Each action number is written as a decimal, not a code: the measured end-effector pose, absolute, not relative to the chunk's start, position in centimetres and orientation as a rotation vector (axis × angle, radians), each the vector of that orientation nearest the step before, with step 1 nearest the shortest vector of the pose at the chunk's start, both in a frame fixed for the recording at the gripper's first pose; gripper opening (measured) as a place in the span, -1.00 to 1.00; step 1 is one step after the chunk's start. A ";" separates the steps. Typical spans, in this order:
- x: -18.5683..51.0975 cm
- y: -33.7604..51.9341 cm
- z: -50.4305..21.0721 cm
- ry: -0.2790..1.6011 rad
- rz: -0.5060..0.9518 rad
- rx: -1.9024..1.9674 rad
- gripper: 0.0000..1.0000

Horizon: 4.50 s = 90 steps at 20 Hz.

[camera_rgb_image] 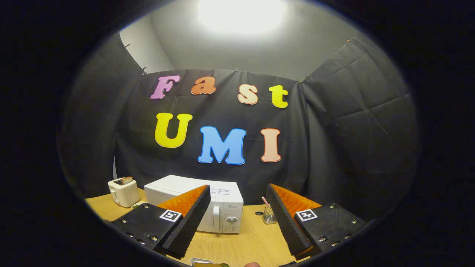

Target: Open the microwave, put the food inside, and close the microwave door.

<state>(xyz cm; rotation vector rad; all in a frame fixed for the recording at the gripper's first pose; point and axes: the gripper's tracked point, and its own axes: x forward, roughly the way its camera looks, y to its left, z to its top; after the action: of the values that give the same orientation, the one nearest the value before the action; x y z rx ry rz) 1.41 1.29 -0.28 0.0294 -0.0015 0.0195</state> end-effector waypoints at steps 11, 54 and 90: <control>2.9 2.2 -0.2 -0.010 0.043 0.057 0.93; 20.0 9.2 -19.9 0.323 0.284 0.035 0.94; 21.9 11.7 -29.1 0.590 0.267 0.031 -0.75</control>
<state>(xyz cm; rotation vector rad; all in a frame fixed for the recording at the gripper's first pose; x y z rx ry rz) 21.89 11.72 -29.13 0.0314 0.5898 0.2666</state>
